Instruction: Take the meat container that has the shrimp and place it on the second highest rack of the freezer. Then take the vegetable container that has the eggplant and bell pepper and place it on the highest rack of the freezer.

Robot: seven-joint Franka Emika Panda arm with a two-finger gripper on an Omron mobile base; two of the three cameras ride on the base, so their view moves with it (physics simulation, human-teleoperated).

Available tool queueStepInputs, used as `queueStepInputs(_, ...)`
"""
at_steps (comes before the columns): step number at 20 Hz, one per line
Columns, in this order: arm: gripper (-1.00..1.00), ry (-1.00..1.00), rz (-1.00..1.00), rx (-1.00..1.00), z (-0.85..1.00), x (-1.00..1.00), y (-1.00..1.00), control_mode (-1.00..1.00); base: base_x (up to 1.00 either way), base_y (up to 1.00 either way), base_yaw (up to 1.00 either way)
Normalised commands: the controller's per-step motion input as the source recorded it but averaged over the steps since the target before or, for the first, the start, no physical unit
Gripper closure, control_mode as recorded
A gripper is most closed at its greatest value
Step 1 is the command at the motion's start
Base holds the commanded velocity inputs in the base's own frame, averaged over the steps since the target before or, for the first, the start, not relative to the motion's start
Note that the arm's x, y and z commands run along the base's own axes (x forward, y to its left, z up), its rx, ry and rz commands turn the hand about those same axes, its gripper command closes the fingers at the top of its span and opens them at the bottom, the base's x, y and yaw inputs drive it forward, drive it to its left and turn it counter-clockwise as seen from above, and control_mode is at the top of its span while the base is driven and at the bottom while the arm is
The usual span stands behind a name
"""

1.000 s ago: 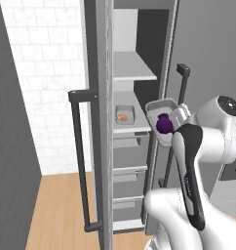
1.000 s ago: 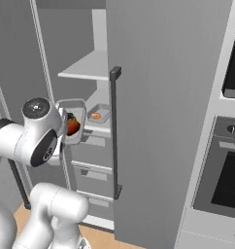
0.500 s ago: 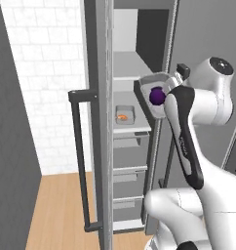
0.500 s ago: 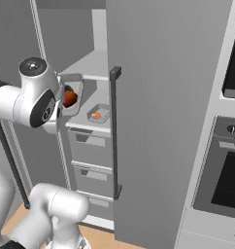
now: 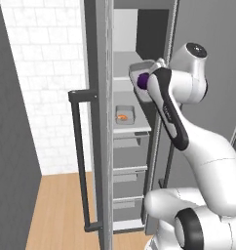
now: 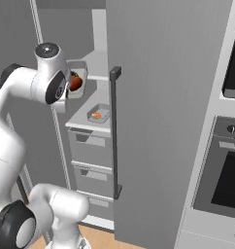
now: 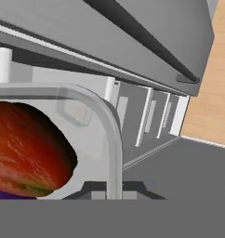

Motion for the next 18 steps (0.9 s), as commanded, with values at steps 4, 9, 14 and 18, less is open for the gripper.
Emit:
queueStepInputs(4, 1.00, -0.11, 0.00, 0.00, 0.02, 0.70, 0.15, -1.00, 0.00, 0.00, 0.00)
queueStepInputs(9, 1.00, -0.03, -0.03, 0.00, 0.32, 0.50, 0.04, -1.00, 0.00, 0.00, 0.00)
queueStepInputs(14, 1.00, 0.00, -0.06, 0.00, 0.57, 0.41, 0.00, -1.00, 0.00, 0.00, 0.00)
queueStepInputs(18, 1.00, 0.01, -0.06, 0.00, 0.20, 0.60, 0.00, -1.00, 0.00, 0.00, 0.00)
